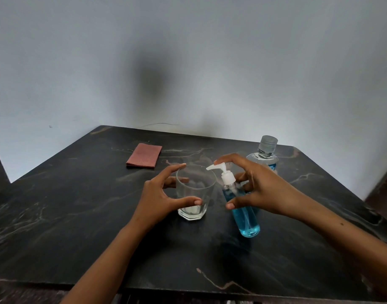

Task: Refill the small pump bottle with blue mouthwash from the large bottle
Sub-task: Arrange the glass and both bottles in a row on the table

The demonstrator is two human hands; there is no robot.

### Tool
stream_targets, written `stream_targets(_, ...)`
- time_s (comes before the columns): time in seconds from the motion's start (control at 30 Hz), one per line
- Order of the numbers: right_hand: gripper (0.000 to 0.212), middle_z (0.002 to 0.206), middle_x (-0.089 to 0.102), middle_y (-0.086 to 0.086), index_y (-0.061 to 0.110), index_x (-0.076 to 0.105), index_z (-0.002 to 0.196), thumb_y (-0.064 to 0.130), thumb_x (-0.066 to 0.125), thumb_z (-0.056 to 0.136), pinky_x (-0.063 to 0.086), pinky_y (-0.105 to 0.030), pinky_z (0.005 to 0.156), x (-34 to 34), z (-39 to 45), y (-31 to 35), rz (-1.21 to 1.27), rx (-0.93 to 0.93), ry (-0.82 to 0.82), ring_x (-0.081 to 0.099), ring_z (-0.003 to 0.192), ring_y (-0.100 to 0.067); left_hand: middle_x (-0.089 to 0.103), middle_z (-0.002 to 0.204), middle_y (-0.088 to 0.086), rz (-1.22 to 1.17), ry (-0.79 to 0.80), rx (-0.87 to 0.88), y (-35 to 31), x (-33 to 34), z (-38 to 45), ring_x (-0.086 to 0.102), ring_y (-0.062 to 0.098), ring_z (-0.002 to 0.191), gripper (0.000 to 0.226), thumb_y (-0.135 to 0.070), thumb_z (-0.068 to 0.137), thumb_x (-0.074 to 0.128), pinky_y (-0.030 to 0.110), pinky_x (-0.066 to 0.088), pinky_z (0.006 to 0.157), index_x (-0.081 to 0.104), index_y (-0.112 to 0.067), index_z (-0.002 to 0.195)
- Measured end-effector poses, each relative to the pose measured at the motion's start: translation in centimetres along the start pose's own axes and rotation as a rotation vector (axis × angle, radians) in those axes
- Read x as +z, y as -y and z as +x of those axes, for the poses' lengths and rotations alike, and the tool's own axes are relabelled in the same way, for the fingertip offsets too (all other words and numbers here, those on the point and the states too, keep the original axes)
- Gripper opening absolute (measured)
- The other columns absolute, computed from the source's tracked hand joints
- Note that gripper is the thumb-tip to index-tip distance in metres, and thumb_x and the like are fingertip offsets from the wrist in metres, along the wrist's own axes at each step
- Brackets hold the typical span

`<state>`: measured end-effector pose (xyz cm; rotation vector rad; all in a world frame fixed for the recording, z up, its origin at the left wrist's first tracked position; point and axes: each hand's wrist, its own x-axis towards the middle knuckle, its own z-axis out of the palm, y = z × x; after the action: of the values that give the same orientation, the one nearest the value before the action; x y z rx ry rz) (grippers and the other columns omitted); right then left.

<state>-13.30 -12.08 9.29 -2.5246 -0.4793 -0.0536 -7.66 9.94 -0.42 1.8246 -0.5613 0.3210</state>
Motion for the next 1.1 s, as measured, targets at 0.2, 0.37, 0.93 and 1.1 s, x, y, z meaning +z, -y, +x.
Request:
stream_targets(0.2,0.072,0.102,0.065,0.005,0.045,0.047,0.119,0.015,0.084,0.065,0.057,-0.018,0.074,0.4,-0.2,-0.1,0.023,0.006,-0.021,0.064,0.091,-0.006,0.074,0.097,-0.011,-0.004,0.001,-0.004,0.0,0.0,0.0,0.066,-0.005,0.094,0.087,-0.049,0.047,0.086,0.002,0.044,0.085,0.052,-0.038,0.126)
stream_targets(0.37,0.076,0.094,0.067,0.005,0.052,0.047,0.115,0.012,0.086,0.063,0.058,-0.022,0.077,0.3,-0.3,-0.1,0.083,-0.001,-0.067,0.066,0.088,-0.006,0.074,0.098,-0.01,-0.005,-0.001,0.005,0.0,0.0,-0.1,0.066,-0.005,0.094,0.086,-0.046,0.048,0.088,0.002,0.044,0.084,0.053,-0.037,0.126)
stream_targets(0.93,0.081,0.111,0.065,0.004,0.032,0.039,0.125,0.013,0.085,0.061,0.053,-0.011,0.081,5.0,-2.3,-2.2,0.388,0.046,-0.543,0.066,0.098,-0.005,0.073,0.099,-0.017,0.056,0.011,0.026,0.5,-0.1,0.0,0.065,-0.004,0.097,0.087,-0.054,0.048,0.087,0.014,0.045,0.087,0.049,-0.043,0.126)
stream_targets(1.1,0.072,0.12,0.061,0.001,0.017,0.047,0.125,0.021,0.084,0.063,0.045,0.001,0.078,6.1,-1.4,-2.3,0.312,0.057,-0.591,0.059,0.107,-0.01,0.074,0.098,-0.015,-0.024,0.046,-0.048,0.6,-0.4,0.4,0.066,-0.001,0.097,0.084,-0.046,0.047,0.09,0.025,0.051,0.086,0.051,-0.045,0.122)
